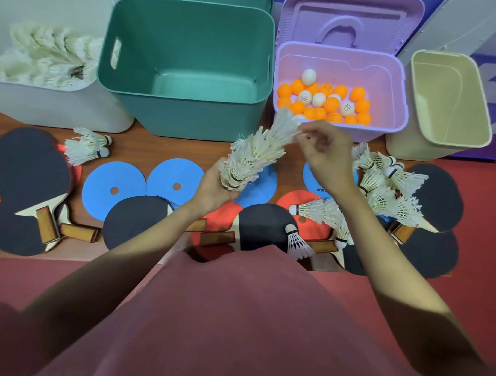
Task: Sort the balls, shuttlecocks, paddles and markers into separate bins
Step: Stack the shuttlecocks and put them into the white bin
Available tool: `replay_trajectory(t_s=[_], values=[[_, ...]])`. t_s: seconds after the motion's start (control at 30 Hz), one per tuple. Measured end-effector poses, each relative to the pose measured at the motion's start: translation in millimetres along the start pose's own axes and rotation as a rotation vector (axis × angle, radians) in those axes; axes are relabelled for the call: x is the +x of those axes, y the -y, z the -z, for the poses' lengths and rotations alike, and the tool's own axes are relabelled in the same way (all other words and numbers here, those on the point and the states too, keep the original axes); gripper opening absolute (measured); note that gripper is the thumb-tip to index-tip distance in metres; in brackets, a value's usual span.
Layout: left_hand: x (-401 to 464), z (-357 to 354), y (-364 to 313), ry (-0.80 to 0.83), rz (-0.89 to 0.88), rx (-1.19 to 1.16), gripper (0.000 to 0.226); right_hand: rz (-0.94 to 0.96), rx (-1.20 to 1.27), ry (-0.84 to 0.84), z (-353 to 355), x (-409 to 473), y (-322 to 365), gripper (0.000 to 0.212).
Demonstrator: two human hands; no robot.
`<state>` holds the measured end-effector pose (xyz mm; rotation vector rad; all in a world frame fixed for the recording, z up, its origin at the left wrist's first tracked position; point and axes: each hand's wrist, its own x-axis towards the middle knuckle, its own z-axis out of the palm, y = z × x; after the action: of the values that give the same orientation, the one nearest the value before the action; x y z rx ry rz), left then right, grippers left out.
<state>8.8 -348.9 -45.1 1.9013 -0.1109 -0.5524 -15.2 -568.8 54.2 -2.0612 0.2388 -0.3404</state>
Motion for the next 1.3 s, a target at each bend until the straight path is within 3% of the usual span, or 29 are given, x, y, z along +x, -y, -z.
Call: replay_trajectory(t_s=[0.07, 0.23, 0.33, 0.57, 0.67, 0.77, 0.93, 1.0, 1.1, 1.23, 1.3], values=[[-2, 0, -2, 0.019, -0.021, -0.003, 0.055, -0.046, 0.003, 0.143, -11, -4, 1, 0.01], [-12, 10, 6, 0.019, -0.013, -0.079, 0.069, -0.024, 0.05, 0.214, -25, -7, 6, 0.012], [-19, 17, 8, -0.024, -0.015, -0.124, 0.066, -0.028, 0.038, 0.255, -34, -3, 8, 0.012], [-29, 53, 18, -0.163, -0.061, -0.196, 0.062, 0.049, 0.099, 0.14, -54, 19, 14, 0.017], [-37, 70, 22, -0.222, -0.068, -0.183, 0.067, 0.08, -0.073, 0.137, -69, 25, -10, 0.015], [-45, 83, 30, -0.262, -0.065, -0.169, 0.057, -0.062, -0.324, 0.272, -93, 25, -38, 0.017], [-54, 101, 47, -0.318, -0.014, -0.165, 0.058, -0.263, -0.657, 0.451, -128, 24, -48, 0.046], [-57, 110, 55, -0.311, 0.015, -0.148, 0.057, -0.312, -0.719, 0.451, -139, 27, -43, 0.047], [-63, 118, 60, -0.329, 0.024, -0.137, 0.057, -0.339, -0.776, 0.411, -148, 28, -35, 0.03], [-66, 131, 60, -0.335, 0.003, -0.164, 0.065, -0.321, -0.651, 0.297, -151, 22, -23, 0.009], [-66, 140, 62, -0.32, 0.005, -0.14, 0.066, -0.231, -0.51, 0.251, -153, 19, -11, 0.022]])
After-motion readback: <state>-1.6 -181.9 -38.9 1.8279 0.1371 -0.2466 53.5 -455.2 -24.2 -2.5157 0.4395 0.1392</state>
